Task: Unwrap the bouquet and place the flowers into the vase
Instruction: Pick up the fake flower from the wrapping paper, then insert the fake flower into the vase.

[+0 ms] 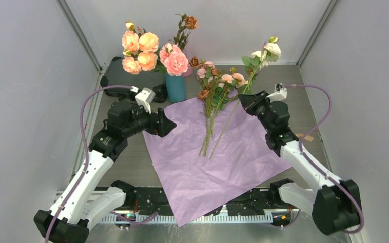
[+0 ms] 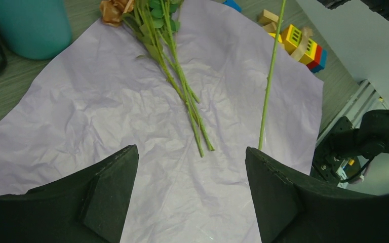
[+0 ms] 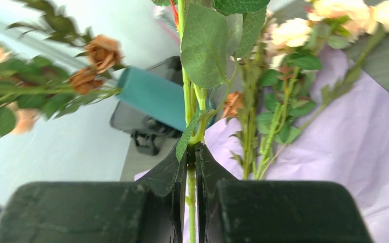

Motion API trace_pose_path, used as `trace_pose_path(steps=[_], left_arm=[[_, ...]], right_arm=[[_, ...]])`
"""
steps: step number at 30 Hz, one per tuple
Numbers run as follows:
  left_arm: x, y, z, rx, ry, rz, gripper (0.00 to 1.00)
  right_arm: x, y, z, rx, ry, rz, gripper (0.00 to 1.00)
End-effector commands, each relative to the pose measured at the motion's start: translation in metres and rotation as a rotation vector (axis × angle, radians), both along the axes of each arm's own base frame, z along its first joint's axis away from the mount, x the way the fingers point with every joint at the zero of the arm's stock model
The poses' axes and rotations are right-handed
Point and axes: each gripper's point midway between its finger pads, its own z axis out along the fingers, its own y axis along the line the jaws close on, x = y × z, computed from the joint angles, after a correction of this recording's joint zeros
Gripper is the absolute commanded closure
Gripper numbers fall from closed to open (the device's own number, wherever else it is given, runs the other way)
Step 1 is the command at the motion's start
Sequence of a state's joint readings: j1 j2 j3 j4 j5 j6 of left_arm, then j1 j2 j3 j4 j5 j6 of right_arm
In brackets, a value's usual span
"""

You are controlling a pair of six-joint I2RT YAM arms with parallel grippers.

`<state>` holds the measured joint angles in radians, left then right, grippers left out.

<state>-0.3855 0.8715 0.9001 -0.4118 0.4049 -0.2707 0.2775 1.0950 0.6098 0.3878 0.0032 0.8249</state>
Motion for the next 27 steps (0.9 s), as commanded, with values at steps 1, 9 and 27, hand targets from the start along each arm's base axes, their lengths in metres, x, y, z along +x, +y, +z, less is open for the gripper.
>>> trace_pose_path(steps=[1, 9, 27], left_arm=[[-0.007, -0.016, 0.021, -0.084, -0.071, -0.092, 0.21], [-0.029, -0.066, 0.065, -0.360, -0.064, -0.153, 0.23], [-0.072, -0.114, 0.118, -0.624, -0.097, -0.216, 0.26]], right_arm=[[-0.040, 0.019, 0.031, -0.061, -0.119, 0.181, 1.00], [-0.113, 0.070, 0.092, -0.056, -0.326, 0.481, 1.00], [-0.201, 0.175, 0.117, -0.127, -0.475, 0.834, 1.00]])
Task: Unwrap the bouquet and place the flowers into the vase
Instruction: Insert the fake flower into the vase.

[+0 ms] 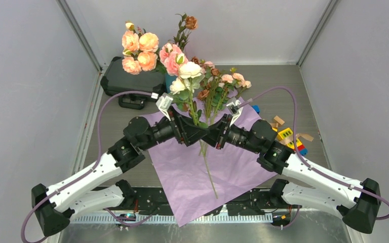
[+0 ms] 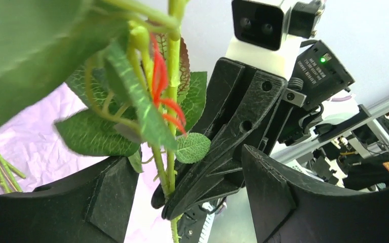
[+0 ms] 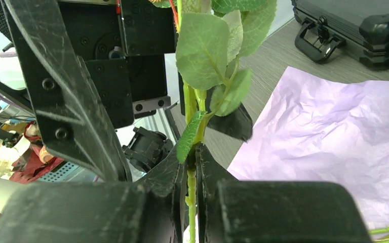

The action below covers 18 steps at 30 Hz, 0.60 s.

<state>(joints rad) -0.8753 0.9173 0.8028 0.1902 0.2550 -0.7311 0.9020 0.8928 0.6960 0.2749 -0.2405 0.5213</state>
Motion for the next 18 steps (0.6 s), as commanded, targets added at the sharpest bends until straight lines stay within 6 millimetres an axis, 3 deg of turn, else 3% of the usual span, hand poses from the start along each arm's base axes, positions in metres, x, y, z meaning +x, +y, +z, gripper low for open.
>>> trace_pose_path(steps=[1, 5, 12, 18], left_arm=[[0.000, 0.019, 0.036, -0.129, -0.061, 0.077, 0.27], [-0.001, 0.024, 0.036, -0.141, -0.057, 0.092, 0.47], [-0.003, 0.017, 0.036, -0.139, -0.039, 0.055, 0.60], [-0.004, 0.016, 0.036, -0.147, -0.043, 0.050, 0.83]], right_arm=[[-0.004, 0.001, 0.040, 0.061, -0.106, -0.002, 1.00], [-0.009, 0.002, 0.042, 0.060, -0.108, 0.019, 1.00], [-0.014, 0.007, 0.041, 0.038, -0.105, 0.046, 1.00], [-0.014, 0.008, 0.040, 0.033, -0.104, 0.049, 1.00]])
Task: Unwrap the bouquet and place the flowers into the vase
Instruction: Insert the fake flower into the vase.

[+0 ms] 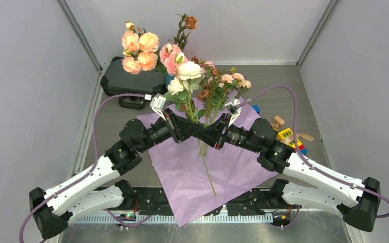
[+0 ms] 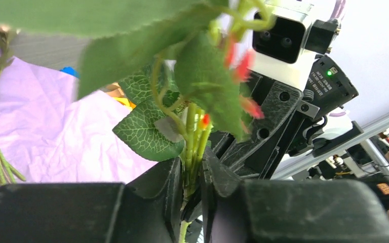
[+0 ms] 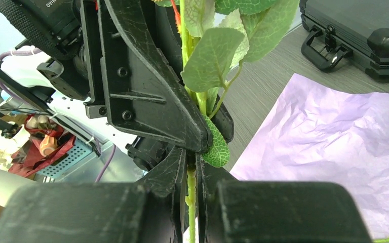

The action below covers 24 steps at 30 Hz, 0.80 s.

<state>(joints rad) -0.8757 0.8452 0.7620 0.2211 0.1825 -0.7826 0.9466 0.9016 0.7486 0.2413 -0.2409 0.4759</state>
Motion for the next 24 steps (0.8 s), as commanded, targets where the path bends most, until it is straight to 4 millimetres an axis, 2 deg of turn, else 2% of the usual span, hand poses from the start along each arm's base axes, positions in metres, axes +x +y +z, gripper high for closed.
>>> trace_pose_path(steps=[1, 5, 12, 14, 15, 16, 17, 19, 24], left_arm=[[-0.005, 0.001, 0.023, -0.067, -0.057, -0.016, 0.87], [-0.005, 0.000, 0.020, -0.050, -0.054, -0.017, 1.00], [-0.005, 0.001, 0.022, 0.020, -0.112, -0.020, 1.00], [-0.005, 0.003, 0.024, 0.047, -0.141, -0.016, 1.00], [-0.005, 0.004, 0.025, 0.061, -0.153, -0.009, 1.00], [-0.004, 0.006, 0.026, 0.075, -0.167, -0.003, 1.00], [-0.003, 0.007, 0.027, 0.090, -0.182, 0.004, 1.00], [-0.002, 0.009, 0.029, 0.120, -0.217, 0.011, 1.00], [-0.001, 0.016, 0.034, 0.233, -0.421, 0.019, 1.00]], right_arm=[[-0.002, 0.001, 0.026, 0.043, -0.056, 0.007, 1.00], [-0.001, 0.001, 0.024, 0.039, -0.053, 0.002, 1.00], [0.008, -0.011, 0.019, -0.011, -0.057, -0.077, 0.98], [0.011, -0.018, 0.017, -0.031, -0.059, -0.114, 0.87], [0.013, -0.022, 0.016, -0.043, -0.063, -0.134, 0.76], [0.014, -0.025, 0.016, -0.047, -0.066, -0.144, 0.71], [0.015, -0.029, 0.015, -0.058, -0.069, -0.164, 0.61], [0.017, -0.036, 0.015, -0.066, -0.073, -0.195, 0.48], [0.026, -0.054, 0.009, -0.107, -0.071, -0.288, 0.24]])
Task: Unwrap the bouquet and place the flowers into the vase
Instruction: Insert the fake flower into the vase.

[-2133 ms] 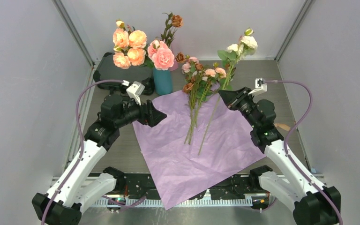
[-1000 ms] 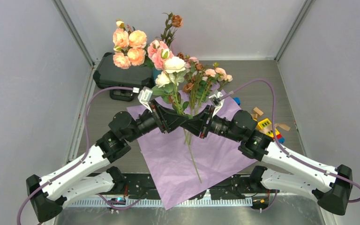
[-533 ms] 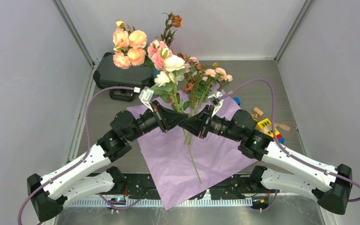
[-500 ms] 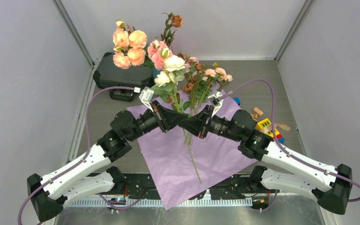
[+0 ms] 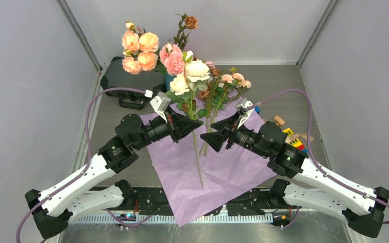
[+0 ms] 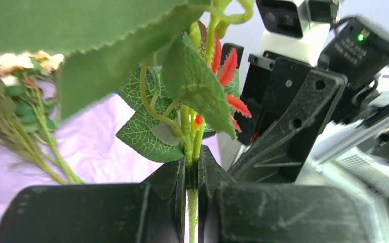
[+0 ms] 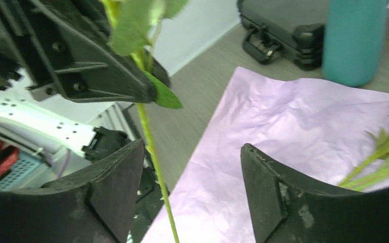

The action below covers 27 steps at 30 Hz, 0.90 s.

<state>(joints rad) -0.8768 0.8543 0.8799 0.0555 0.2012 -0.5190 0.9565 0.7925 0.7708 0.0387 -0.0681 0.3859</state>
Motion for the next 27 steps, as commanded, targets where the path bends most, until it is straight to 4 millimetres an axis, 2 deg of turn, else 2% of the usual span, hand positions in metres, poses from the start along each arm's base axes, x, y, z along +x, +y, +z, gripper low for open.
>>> trace_pose_path(steps=[1, 4, 12, 22, 27], left_arm=[[-0.003, 0.012, 0.028, 0.083, -0.264, 0.000, 1.00], [0.000, 0.018, 0.037, 0.124, -0.346, 0.012, 1.00], [0.030, 0.055, 0.086, 0.110, -0.496, 0.138, 1.00], [0.088, 0.119, 0.135, 0.014, -0.596, 0.365, 1.00], [0.109, 0.146, 0.160, -0.068, -0.655, 0.488, 1.00]], right_arm=[[0.018, -0.027, 0.010, -0.047, -0.041, -0.158, 0.20], [0.033, -0.047, -0.002, -0.121, -0.028, -0.285, 0.16], [0.050, -0.086, -0.020, -0.196, 0.009, -0.436, 0.03], [0.082, -0.122, -0.058, -0.188, 0.181, -0.513, 0.03], [0.092, -0.131, -0.065, -0.171, 0.216, -0.523, 0.03]])
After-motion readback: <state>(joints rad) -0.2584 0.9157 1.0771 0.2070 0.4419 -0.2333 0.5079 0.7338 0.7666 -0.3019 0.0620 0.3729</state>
